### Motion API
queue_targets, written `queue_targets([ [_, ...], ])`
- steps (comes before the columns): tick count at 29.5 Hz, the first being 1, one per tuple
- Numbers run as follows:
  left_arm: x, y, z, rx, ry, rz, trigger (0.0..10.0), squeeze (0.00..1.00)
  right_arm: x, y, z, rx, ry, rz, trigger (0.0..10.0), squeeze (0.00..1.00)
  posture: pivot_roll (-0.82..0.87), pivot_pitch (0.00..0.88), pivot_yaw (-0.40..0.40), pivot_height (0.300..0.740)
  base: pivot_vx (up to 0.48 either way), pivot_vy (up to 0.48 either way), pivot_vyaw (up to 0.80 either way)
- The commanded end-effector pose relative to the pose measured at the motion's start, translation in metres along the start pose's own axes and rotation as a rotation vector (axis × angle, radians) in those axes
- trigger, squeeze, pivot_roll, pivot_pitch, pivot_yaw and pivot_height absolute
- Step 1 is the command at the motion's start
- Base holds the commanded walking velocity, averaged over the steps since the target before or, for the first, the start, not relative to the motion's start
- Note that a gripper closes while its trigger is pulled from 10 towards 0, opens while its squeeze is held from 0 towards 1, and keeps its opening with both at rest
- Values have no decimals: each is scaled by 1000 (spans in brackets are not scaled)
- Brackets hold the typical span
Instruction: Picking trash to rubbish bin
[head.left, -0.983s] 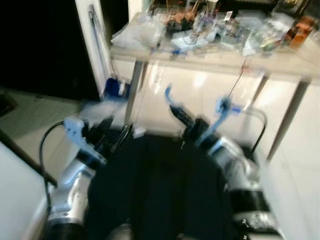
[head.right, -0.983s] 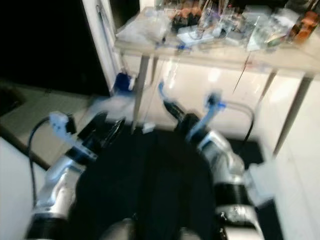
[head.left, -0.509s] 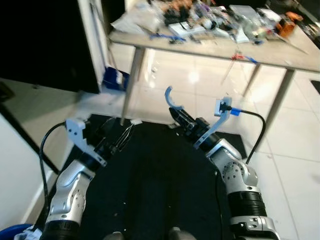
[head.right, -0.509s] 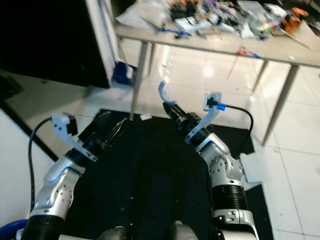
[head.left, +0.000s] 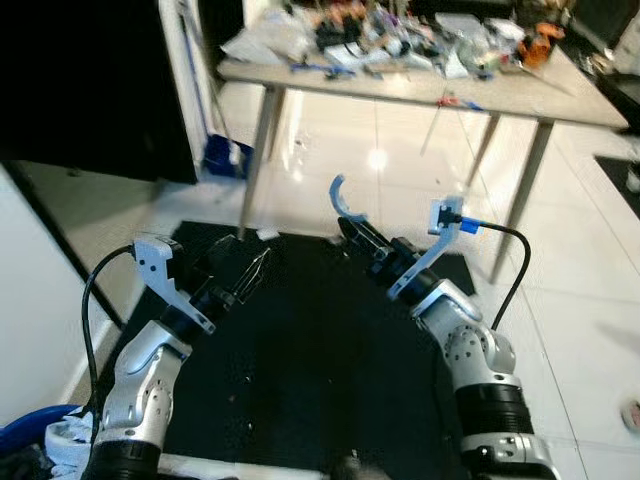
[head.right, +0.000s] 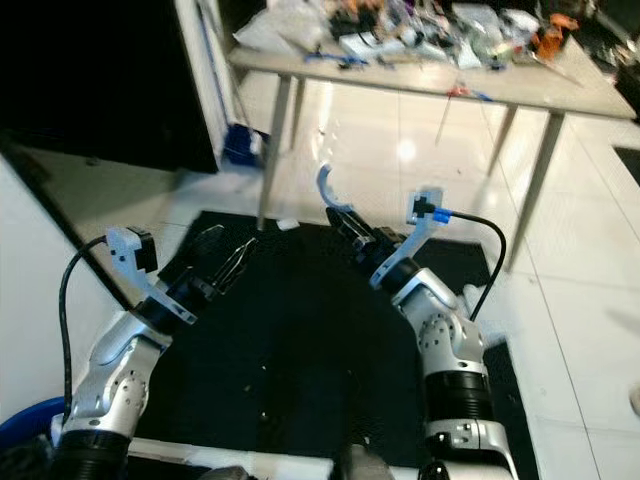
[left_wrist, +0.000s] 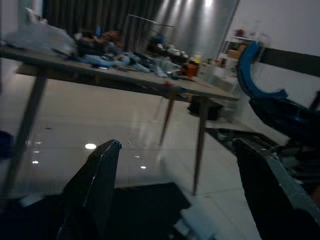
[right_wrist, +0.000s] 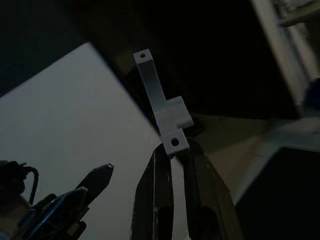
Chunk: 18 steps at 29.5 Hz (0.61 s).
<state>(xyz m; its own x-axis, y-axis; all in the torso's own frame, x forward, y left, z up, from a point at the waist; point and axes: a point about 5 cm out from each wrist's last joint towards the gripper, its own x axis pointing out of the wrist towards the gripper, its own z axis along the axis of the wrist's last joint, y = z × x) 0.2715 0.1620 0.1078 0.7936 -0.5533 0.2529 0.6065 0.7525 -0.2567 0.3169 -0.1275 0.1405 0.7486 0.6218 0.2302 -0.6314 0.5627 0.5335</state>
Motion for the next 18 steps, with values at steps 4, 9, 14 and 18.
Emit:
queue_targets([
  [4,3,-4,-3,-21,-4,-16,10000,0,-4,-5,-5,1,39,-16,10000,0,51,0,-31,740,0,0,-800],
  [9,3,-5,-5,-28,-5,-18,10000,0,-5,-6,-7,0,51,-16,10000,0,51,0,-38,740,0,0,-800],
  [14,4,-6,-5,-35,-7,-19,10000,0,-5,-7,-8,0,64,-14,10000,0,51,0,-42,740,0,0,-788],
  [18,5,-6,-5,-38,-8,-20,10000,0,-5,-8,-9,2,70,-12,10000,0,51,0,-42,740,0,0,-788],
])
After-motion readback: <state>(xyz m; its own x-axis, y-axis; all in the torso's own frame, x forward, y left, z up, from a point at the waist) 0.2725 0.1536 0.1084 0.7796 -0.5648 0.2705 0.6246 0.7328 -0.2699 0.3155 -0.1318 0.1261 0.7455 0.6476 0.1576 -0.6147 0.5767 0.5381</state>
